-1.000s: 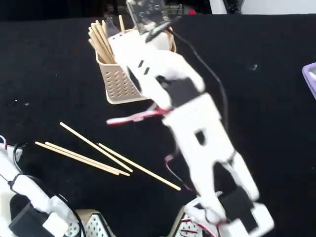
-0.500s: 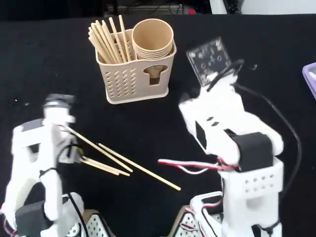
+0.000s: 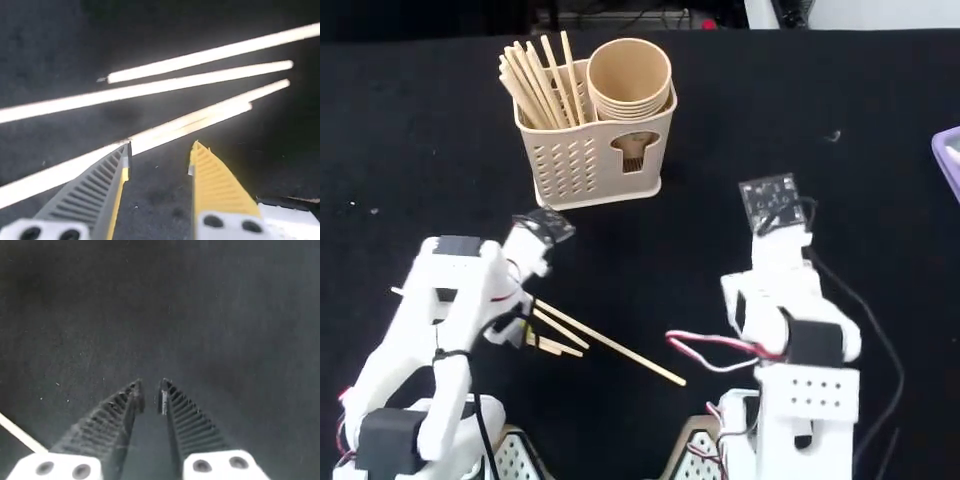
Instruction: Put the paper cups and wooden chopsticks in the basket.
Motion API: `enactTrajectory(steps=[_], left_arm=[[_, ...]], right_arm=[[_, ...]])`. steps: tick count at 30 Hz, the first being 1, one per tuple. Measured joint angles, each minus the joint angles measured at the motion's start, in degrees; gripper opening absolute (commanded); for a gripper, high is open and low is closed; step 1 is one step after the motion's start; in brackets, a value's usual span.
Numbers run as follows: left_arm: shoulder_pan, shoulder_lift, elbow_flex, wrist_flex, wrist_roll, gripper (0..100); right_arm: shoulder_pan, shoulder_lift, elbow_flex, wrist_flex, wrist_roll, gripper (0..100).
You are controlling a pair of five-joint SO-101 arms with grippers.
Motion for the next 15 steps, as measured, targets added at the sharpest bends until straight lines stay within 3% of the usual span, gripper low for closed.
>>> enactTrajectory(steps=[4, 8, 15], left_arm=[[2.11, 0.0, 0.0, 0.0, -2.99, 21], [2.02, 0.0, 0.0, -1.93, -4.13, 28], [1.76, 3.87, 0.0, -4.48, -7.12, 27]], right_arm=[[-2.29, -1.32, 3.96, -3.6, 0.26, 6.0], [-2.81, -1.32, 9.32, -8.18, 0.09, 5.9], [-2.81, -1.32, 13.1, -11.34, 0.09, 5.7]])
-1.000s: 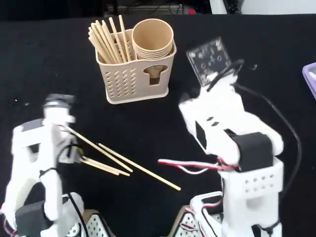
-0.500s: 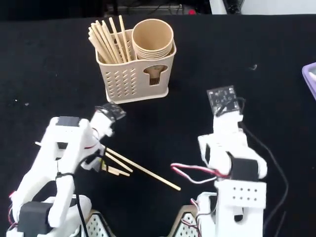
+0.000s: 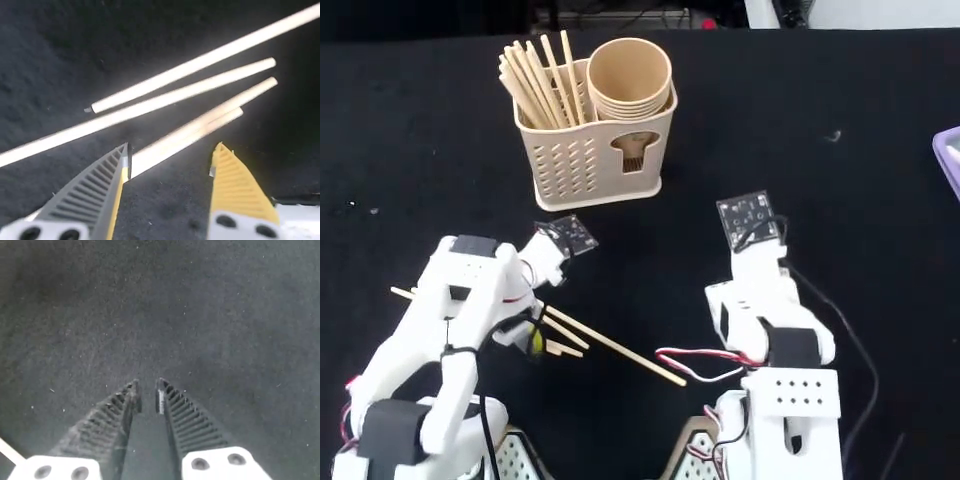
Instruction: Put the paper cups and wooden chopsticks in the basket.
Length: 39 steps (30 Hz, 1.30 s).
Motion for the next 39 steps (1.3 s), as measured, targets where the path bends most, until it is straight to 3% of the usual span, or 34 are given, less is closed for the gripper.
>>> enactTrajectory(steps=[9, 16, 28, 39], left_arm=[[-2.9, 7.21, -0.18, -4.04, -0.7, 26], [-2.55, 6.59, 0.97, -3.6, -0.7, 11], [1.32, 6.33, 3.16, -3.16, -0.79, 3], [1.23, 7.3, -0.35, 9.85, -0.79, 3]], right_arm=[[-0.09, 0.0, 5.36, -4.13, 0.0, 5.7], [-0.09, 0.0, 5.45, -4.31, 0.0, 5.8], [-0.09, 0.0, 6.33, -4.31, 0.0, 5.9], [-0.09, 0.0, 6.33, -4.31, 0.0, 5.9]])
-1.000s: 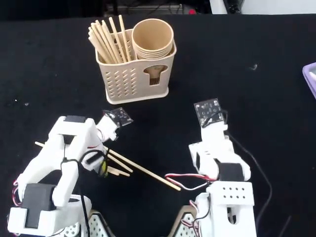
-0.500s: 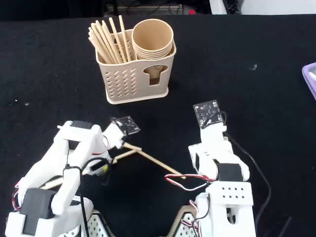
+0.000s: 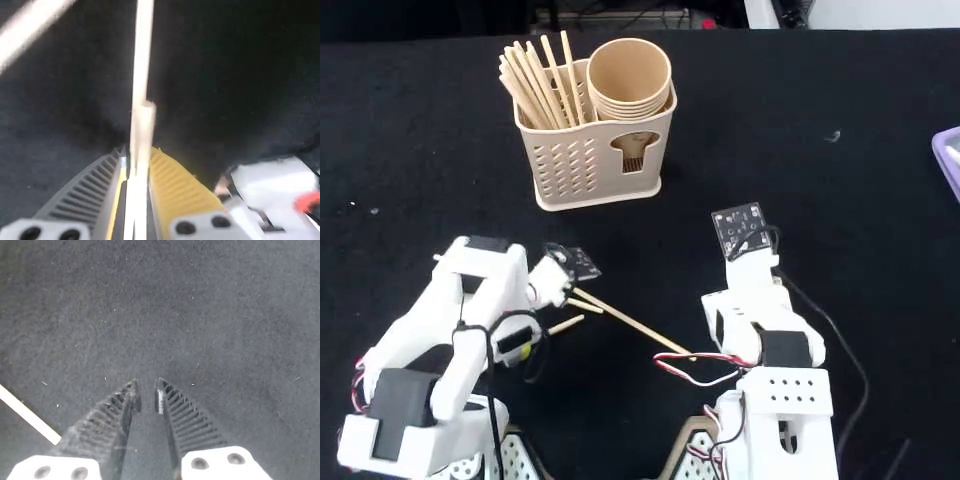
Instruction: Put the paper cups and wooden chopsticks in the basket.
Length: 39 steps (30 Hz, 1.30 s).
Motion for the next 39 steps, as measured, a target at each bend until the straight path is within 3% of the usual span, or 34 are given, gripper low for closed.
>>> enactTrajectory(steps=[6, 10, 15, 21, 25, 30, 35, 39], left_arm=[[0.0, -4.66, -6.07, 8.97, 0.09, 3], [0.0, -9.67, -6.59, 9.49, 0.09, 3], [0.88, -11.87, -1.67, -0.7, 5.19, 3], [11.69, -12.48, 4.84, -16.79, 19.78, 3], [15.65, -12.57, 6.33, -19.52, 24.88, 3], [15.56, -12.57, 6.33, -17.14, 25.41, 21], [15.38, -12.57, 6.24, -13.45, 24.97, 16], [12.31, -12.57, 6.24, -10.55, 18.02, 13]], right_arm=[[0.0, 0.0, 0.0, 0.0, 0.0, 5.9], [0.0, 0.0, 0.0, 0.0, 0.0, 5.9], [0.0, 0.0, 0.0, 0.0, 0.0, 5.9], [0.0, 0.0, 0.0, 0.0, 0.0, 5.8], [0.0, 0.0, 0.0, 0.0, 0.0, 5.8], [0.0, 0.0, 0.0, 0.0, 0.0, 5.9], [0.0, 0.0, 0.53, 0.0, 0.0, 5.9], [0.0, 0.0, 0.62, 0.0, 0.0, 5.9]])
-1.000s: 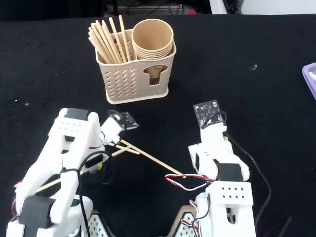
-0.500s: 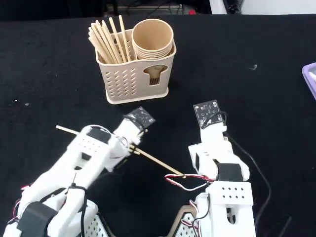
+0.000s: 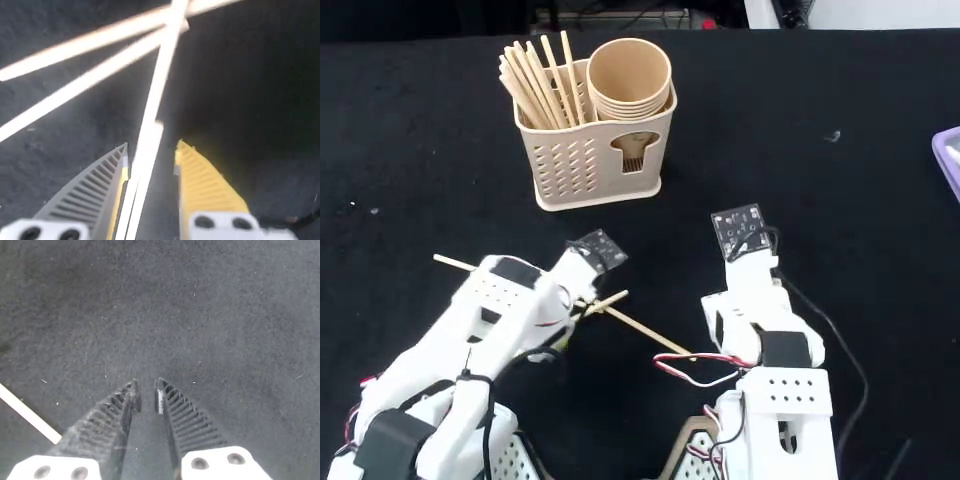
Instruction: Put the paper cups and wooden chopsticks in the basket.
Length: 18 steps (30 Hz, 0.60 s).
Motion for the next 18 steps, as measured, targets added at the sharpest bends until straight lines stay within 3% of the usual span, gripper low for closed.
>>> enactTrajectory(steps=[5, 18], left_arm=[[-4.66, 0.0, 0.0, 2.9, -7.65, 13], [-8.09, 0.0, 0.0, 3.43, -11.16, 10]], right_arm=[[0.0, 0.0, 0.0, 0.0, 0.0, 5.9], [0.0, 0.0, 0.0, 0.0, 0.0, 5.9]])
